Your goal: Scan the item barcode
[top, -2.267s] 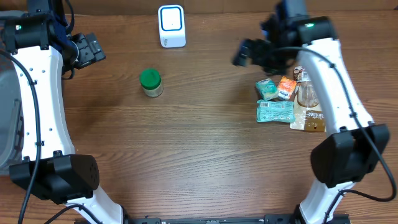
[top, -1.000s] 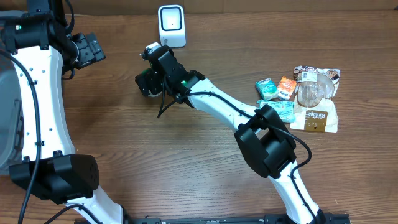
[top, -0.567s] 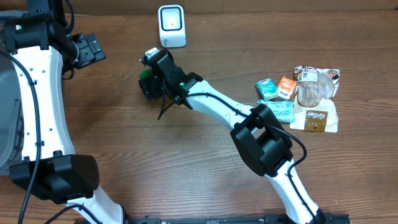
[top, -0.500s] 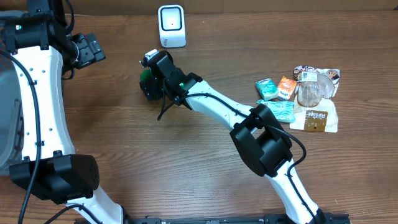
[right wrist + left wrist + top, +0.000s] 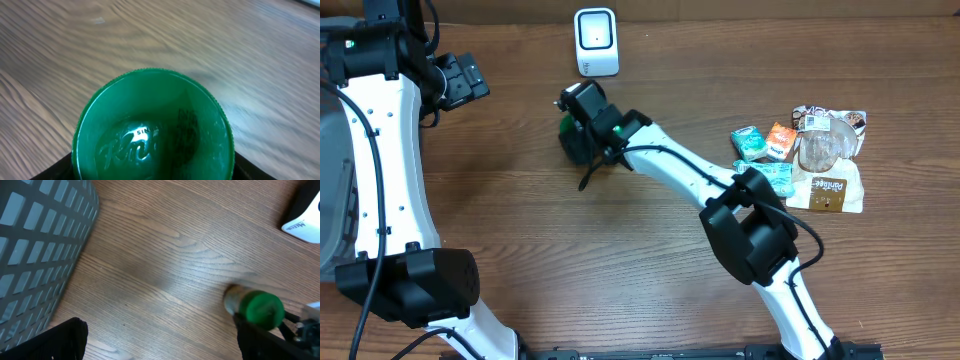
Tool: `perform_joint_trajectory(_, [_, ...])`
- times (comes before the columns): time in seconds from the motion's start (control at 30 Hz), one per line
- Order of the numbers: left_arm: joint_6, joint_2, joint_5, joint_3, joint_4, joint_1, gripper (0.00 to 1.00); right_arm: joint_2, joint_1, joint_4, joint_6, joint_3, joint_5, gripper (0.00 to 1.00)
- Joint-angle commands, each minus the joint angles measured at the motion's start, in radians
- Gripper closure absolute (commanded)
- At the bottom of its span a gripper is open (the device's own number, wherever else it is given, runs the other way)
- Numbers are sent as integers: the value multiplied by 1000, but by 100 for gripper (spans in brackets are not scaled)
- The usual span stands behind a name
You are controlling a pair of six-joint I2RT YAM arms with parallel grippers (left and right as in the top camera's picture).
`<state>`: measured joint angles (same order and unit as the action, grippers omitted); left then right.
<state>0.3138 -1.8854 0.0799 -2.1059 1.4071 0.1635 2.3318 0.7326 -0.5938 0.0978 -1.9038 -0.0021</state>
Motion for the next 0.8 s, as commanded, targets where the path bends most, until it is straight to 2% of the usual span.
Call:
perform_joint_trajectory(0.0, [-3, -7, 5, -4, -1, -7, 1, -74, -35, -78, -39, -16, 0, 35])
perform_joint_trajectory(0.2, [-3, -7, 5, -4, -1, -7, 0, -85, -55, -316, -184, -14, 0, 34])
perform_joint_trajectory(0.33, [-3, -7, 5, -4, -1, -7, 0, -85, -55, -428, -204, -14, 0, 33])
perform_joint_trajectory(0.43, [-3, -7, 5, -4, -1, -7, 0, -85, -55, -461, -198, -14, -1, 26])
perform_joint_trajectory(0.47, [-3, -7, 5, -4, -1, -7, 0, -86, -55, -485, -186, -22, 0, 16])
perform_joint_trajectory(0.57, [-3, -7, 5, -4, -1, -7, 0, -86, -56, -544, -127, -71, 0, 1])
perform_joint_trajectory(0.63, [-3, -7, 5, -4, -1, -7, 0, -86, -56, -576, -71, -113, 0, 0])
perform_joint_trajectory(0.77, [-3, -7, 5, -4, -1, -7, 0, -86, -56, -630, 142, -216, 0, 0])
